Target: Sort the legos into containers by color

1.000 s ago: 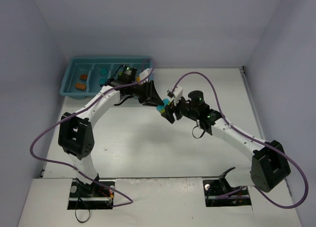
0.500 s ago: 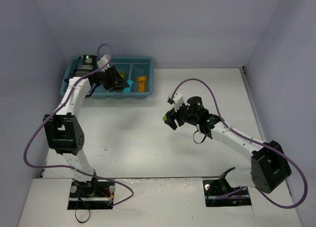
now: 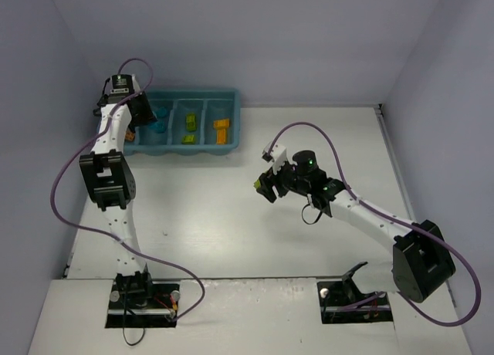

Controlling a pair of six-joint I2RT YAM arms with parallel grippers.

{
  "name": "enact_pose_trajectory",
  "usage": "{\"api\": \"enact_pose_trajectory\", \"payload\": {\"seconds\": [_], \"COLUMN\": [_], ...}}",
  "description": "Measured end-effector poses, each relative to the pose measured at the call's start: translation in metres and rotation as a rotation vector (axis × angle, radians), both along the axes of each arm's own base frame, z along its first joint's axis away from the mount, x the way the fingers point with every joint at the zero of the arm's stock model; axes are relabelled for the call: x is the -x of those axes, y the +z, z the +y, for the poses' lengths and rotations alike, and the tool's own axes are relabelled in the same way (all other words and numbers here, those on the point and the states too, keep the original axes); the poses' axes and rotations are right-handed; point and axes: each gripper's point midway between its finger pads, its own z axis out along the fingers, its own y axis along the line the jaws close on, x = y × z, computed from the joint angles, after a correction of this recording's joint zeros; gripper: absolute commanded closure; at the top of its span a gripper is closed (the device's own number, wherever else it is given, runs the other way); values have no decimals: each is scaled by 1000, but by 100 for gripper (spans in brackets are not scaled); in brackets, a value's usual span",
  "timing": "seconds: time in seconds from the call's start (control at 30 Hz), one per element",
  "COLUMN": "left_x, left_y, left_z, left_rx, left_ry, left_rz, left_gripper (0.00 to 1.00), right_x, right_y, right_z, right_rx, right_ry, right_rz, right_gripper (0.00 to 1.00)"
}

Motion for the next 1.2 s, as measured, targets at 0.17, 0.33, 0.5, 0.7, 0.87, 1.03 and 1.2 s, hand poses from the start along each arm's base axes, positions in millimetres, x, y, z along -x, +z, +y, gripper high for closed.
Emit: {"api": "enact_pose_trajectory", "payload": {"seconds": [0.17,0.33,0.5,0.7,0.87,1.03,1.2], "left_x": [-22,-25,-11,48,111,177,211], "left_y": [-46,-40,3,67,95,85,78], "left_z": [10,8,-5,-88,-220,-313,-336], "left_rx": [-32,-31,3,219,414,499,498], "left_ry": [1,-9,-39,-205,-521,-781,-891], "left_rz": [50,29,-44,-123,-121,-13,55], "left_gripper": [59,38,35,22,22,22,22], "right_x": [0,-4,-10,-17,-22,-23,-26], "right_y": [0,7,18,28,26,27,33], "right_z": [0,3,8,16,21,23,25], "right_rx": [-4,-14,-26,-33,-28,-22,-28], "right_ry": [-4,-5,4,28,49,63,69], "right_rz": [8,-5,-26,-47,-45,-54,-70], "right_gripper": [100,100,100,99,98,98,97]}}
